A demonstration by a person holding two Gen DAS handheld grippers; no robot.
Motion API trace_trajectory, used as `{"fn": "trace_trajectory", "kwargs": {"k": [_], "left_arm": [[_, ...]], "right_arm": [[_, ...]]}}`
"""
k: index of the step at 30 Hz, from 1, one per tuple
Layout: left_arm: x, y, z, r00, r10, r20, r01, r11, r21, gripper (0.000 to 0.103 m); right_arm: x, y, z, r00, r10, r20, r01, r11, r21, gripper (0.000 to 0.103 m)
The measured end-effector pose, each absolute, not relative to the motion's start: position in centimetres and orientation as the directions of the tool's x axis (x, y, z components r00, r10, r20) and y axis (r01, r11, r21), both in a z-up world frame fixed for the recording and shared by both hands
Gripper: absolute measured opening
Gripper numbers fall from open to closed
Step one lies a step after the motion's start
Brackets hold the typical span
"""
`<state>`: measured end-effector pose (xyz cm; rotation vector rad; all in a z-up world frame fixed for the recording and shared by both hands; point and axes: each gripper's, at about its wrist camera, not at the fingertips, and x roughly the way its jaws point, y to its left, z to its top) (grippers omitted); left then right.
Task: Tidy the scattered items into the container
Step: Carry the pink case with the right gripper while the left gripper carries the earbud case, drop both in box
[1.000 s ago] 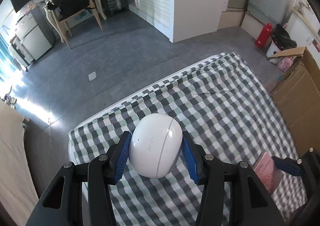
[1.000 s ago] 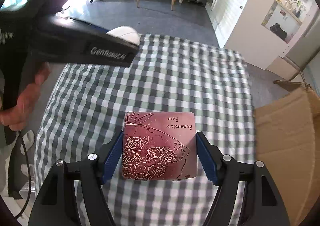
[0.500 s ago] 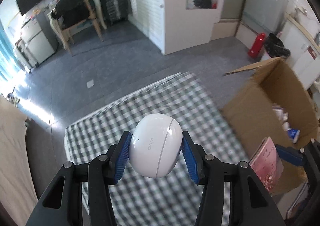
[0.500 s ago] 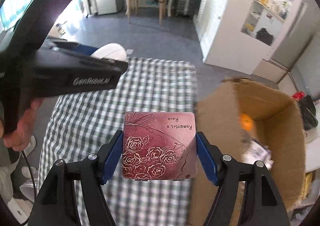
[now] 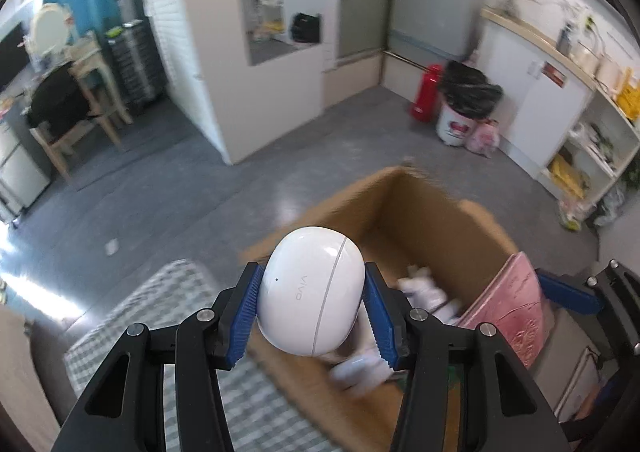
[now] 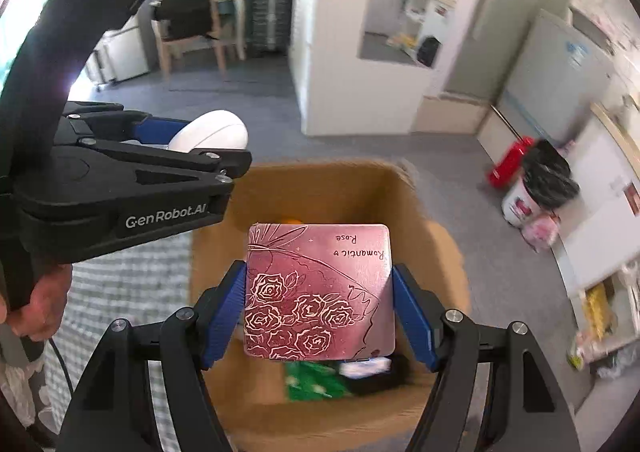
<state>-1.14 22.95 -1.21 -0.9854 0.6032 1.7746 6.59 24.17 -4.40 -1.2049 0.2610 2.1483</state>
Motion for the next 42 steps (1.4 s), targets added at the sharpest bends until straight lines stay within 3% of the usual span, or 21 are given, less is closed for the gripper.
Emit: {"fn": "trace_trajectory", "kwargs": {"k": [10,11,12,17,29,36,42], "left_arm": [[3.6,29.4,-10.8,-0.13,0.321,-0.938,-0.898,-0.44,-0.026,0.055],[3.5,29.5,-11.4,-0.129,0.297,-0.946,-0.887,-0.461,-0.024,0.065],[3.4,29.5,-11.7,-0.129,0.28,-0.951,-0.877,-0.48,-0.022,0.083],[3.0,29.0,-10.8,-0.196,0.264,-0.945,-0.847,-0.531,0.027,0.101],[1.2,25.4,-6.6,-0.234,0.273,-0.933,-0.748,-0.663,-0.006,0.102],[0.0,18.8,0.0,-0.306,0.214,-0.928,-0.614,-0.789,0.021,0.102],[0.0,11.7,4.1,-0.384,0.159,-0.909,-0.507,-0.859,0.064,0.103]], "right_arm": [[12.6,31.8,-11.3,-0.227,0.334,-0.915,-0.69,-0.718,-0.091,0.071],[12.8,32.1,-11.6,-0.221,0.322,-0.921,-0.693,-0.716,-0.084,0.071],[12.9,32.5,-11.9,-0.213,0.307,-0.927,-0.693,-0.717,-0.078,0.071],[12.4,32.9,-11.9,-0.206,0.293,-0.934,-0.677,-0.731,-0.08,0.078],[11.9,32.2,-6.9,-0.249,0.329,-0.911,-0.661,-0.745,-0.089,0.079],[10.8,30.4,0.8,-0.327,0.361,-0.873,-0.637,-0.767,-0.079,0.08],[9.2,26.7,4.2,-0.394,0.286,-0.874,-0.565,-0.825,-0.015,0.081]]}}
